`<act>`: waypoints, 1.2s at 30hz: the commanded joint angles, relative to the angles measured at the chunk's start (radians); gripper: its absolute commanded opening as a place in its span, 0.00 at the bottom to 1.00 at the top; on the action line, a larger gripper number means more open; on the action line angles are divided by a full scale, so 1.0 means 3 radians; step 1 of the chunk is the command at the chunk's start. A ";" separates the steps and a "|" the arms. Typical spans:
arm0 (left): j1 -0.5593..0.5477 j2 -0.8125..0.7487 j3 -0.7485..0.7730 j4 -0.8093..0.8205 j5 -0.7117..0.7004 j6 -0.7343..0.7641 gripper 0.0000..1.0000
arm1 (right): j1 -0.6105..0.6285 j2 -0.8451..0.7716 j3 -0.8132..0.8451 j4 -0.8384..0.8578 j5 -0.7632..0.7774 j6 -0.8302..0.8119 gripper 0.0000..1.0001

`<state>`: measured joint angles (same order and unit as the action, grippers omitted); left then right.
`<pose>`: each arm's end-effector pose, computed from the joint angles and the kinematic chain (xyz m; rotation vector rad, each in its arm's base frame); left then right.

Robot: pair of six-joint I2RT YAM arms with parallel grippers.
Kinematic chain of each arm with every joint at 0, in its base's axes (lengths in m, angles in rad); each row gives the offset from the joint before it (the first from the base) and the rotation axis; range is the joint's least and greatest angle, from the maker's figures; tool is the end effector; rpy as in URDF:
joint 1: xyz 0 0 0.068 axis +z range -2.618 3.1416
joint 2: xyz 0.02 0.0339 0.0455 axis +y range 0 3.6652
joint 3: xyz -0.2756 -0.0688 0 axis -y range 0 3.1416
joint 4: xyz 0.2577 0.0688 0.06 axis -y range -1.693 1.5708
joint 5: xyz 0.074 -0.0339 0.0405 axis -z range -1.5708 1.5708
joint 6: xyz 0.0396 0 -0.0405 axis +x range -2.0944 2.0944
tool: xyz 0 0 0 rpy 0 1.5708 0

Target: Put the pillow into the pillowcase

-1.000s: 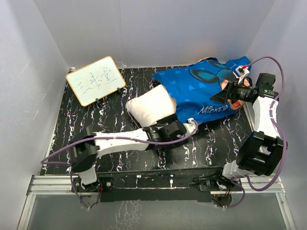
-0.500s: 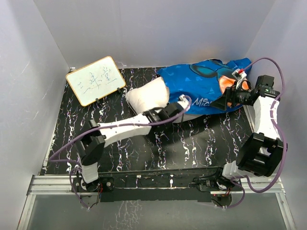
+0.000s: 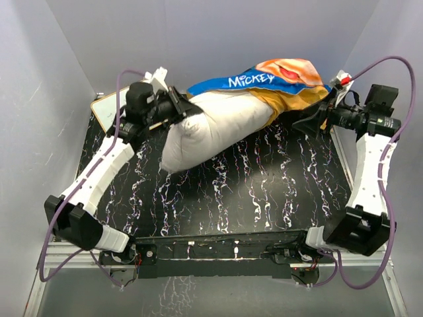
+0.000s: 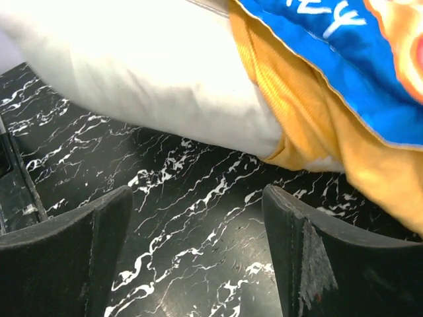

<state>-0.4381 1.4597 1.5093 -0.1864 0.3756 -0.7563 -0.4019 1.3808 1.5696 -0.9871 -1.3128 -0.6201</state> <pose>0.3141 -0.1632 0.4450 0.0094 1.8520 -1.1828 0.2621 -0.0698 0.4312 -0.7342 1.6768 0.8263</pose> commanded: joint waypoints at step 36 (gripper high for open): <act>0.0265 -0.0480 -0.1207 0.1188 0.1162 -0.1612 0.00 | 0.1545 0.0356 0.0526 0.3495 0.0603 0.2653 0.08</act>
<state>-0.3664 1.3193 1.0283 0.1329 0.6624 -1.2491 -0.0021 1.5776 1.4162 -0.1684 -0.7879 -0.0574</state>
